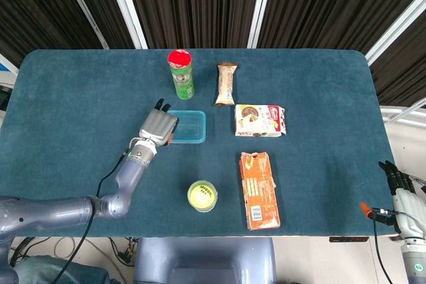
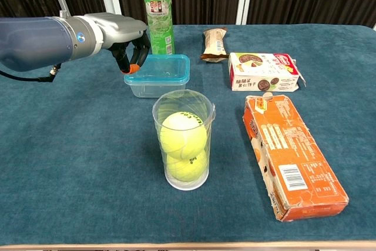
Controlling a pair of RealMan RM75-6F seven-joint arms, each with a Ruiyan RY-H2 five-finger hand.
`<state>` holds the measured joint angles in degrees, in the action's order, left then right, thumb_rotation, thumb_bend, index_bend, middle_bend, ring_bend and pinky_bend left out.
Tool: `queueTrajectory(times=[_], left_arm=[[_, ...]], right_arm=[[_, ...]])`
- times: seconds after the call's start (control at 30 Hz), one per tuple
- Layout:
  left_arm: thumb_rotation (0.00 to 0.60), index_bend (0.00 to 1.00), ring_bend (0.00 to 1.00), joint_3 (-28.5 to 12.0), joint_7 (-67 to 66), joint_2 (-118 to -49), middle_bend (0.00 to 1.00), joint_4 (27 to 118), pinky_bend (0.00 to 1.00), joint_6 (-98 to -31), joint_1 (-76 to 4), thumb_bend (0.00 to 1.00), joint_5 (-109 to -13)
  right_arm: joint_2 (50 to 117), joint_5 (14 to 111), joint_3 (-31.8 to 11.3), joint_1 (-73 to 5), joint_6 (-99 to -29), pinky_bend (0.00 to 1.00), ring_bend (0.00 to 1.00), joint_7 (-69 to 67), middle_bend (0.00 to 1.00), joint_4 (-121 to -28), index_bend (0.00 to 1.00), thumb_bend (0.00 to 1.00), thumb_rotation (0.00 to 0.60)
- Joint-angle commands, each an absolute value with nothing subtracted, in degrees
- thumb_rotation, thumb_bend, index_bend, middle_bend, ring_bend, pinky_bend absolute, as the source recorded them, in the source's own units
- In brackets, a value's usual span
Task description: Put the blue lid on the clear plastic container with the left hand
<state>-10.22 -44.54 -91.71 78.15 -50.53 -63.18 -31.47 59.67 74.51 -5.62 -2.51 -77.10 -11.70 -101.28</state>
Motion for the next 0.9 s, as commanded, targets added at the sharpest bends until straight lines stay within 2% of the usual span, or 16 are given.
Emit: queueTrajectory(times=[0.03, 0.9], left_arm=[[0.600, 0.66, 0.12, -9.94, -43.77, -92.14, 0.53, 77.26, 0.05, -49.80, -63.13, 0.50, -31.64], [0.600, 0.66, 0.12, -8.03, -41.70, -95.09, 0.54, 72.30, 0.05, -47.61, -63.49, 0.50, -31.99]], right_arm=[[59.67, 74.50, -5.62, -2.52, -77.08, 0.00, 0.00, -11.67, 0.00, -101.29, 0.07, 0.29, 0.600], [59.56, 74.34, -5.75, -2.53, -76.97, 0.00, 0.00, -12.08, 0.00, -101.24, 0.07, 0.29, 0.600]])
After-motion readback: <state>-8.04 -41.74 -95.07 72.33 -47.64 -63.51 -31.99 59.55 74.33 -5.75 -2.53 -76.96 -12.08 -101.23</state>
